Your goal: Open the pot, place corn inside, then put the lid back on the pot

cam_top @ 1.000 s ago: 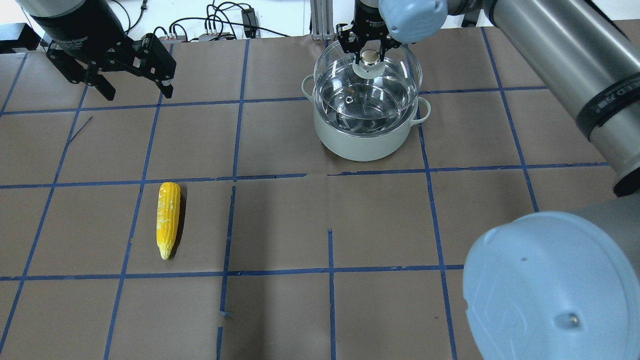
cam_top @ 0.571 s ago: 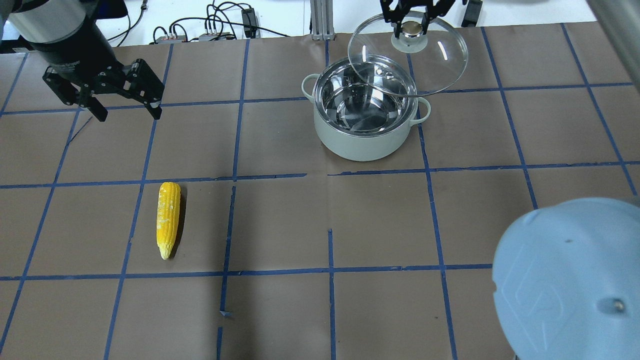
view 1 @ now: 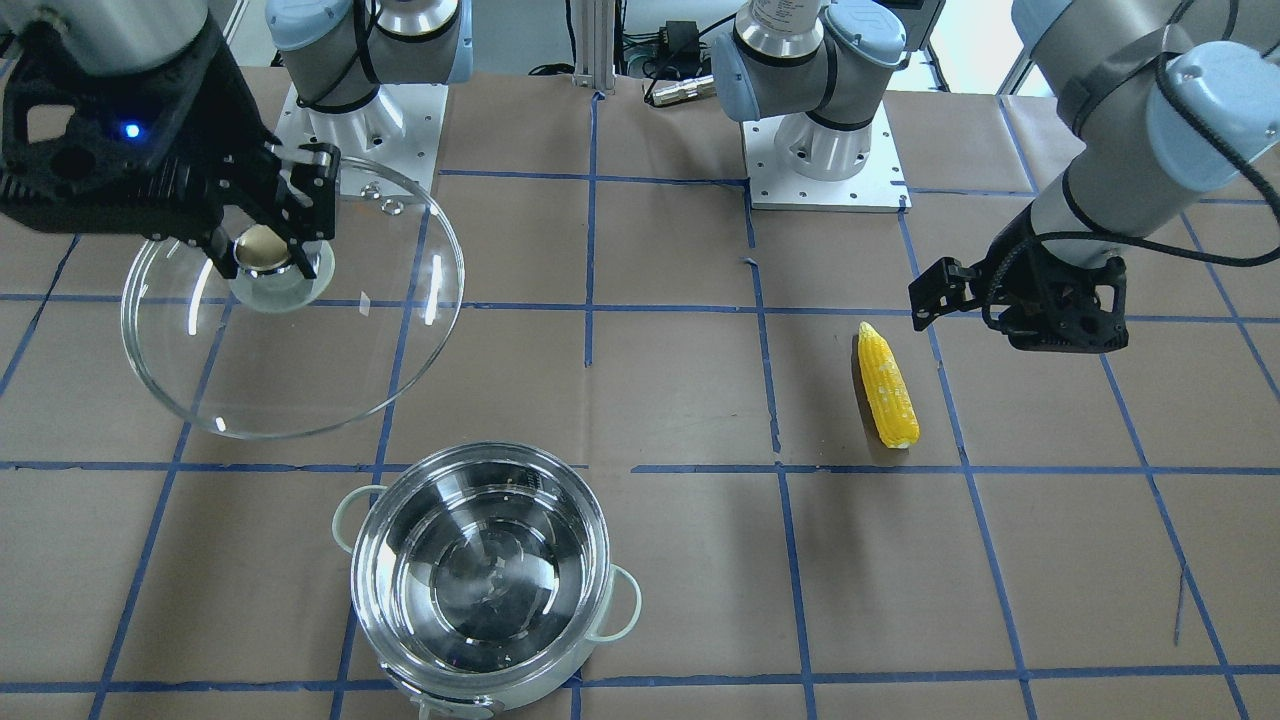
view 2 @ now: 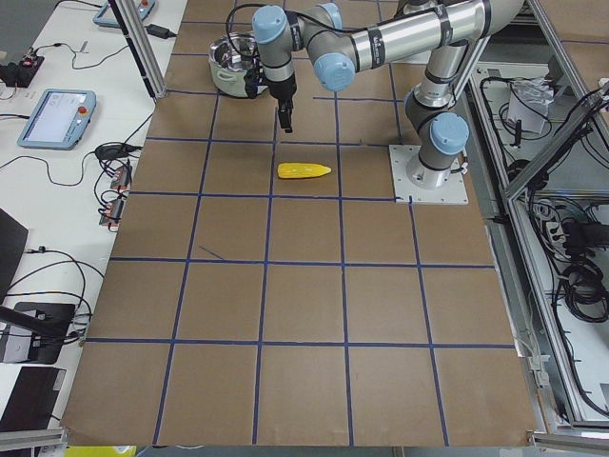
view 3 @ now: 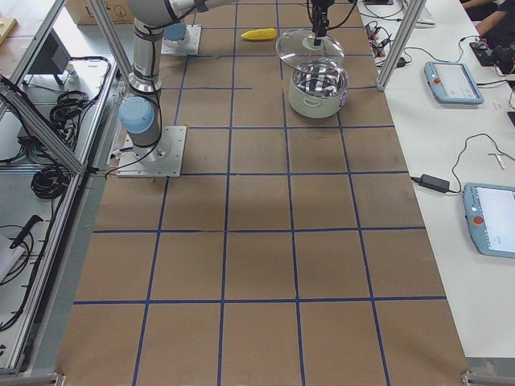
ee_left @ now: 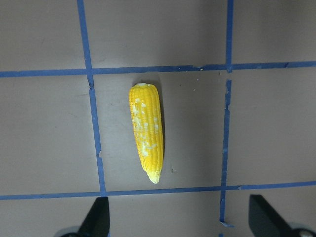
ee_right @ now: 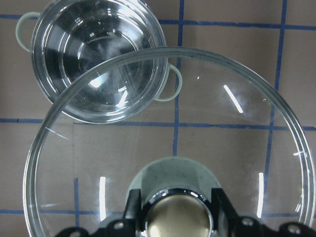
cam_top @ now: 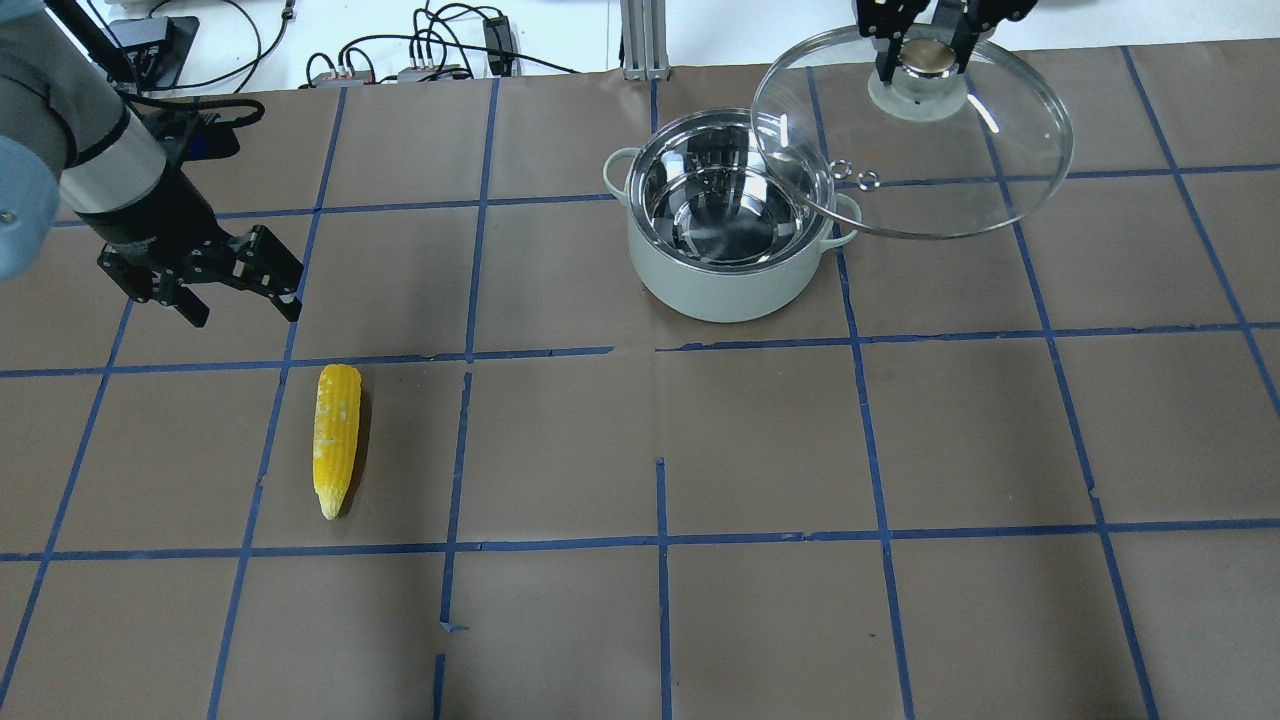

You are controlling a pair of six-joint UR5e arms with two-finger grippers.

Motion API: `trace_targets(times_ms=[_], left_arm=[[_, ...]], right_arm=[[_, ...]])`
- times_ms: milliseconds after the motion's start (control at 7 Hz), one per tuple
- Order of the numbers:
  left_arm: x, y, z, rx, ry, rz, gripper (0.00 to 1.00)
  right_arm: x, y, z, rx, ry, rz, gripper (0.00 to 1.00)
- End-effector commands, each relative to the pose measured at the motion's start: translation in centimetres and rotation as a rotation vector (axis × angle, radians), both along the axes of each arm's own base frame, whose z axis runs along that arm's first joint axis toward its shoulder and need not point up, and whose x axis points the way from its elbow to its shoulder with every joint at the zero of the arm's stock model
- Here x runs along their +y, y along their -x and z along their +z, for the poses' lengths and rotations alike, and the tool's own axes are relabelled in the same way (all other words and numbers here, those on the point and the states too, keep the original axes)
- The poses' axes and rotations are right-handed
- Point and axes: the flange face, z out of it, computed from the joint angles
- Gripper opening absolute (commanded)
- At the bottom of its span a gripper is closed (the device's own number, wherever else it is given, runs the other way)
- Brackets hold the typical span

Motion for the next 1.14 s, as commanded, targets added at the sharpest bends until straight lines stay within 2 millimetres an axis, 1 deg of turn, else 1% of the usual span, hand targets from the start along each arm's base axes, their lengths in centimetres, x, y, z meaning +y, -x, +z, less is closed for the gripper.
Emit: trace_targets(times_ms=[0,143,286,429,571,714,857,1000], left_arm=[[1.1,-0.2,-7.5,-0.011,0.039,0.013,1.00],[1.9,0.0,-10.4,-0.022,0.066,0.011,1.00],[2.7,0.2,-13.6,-0.019,0.055,0.023,1.00],[3.0,0.3,-15.9,-0.017,0.057,0.022,1.00],[2.8,0.2,-17.6,-0.026,0.070,0.026,1.00],[2.7,0.2,-19.0,-0.022,0.053,0.029,1.00],[2.6,0.2,-19.5,-0.019,0.045,0.026,0.97],[2.6,0.2,-19.9,-0.019,0.034,0.024,0.77]], right_arm=[[4.0,0.3,-3.1,-0.004,0.027,0.000,0.09],[5.6,0.5,-5.2,-0.005,0.058,-0.002,0.09],[6.9,0.7,-6.7,0.004,0.045,-0.002,0.09],[7.5,0.8,-6.9,0.007,0.063,-0.004,0.09],[8.2,0.9,-6.9,0.009,0.065,-0.002,0.09],[8.7,0.9,-6.4,0.011,0.074,-0.003,0.10],[9.0,0.9,-6.2,0.011,0.081,-0.001,0.10],[9.0,0.9,-6.2,0.013,0.078,0.000,0.10]])
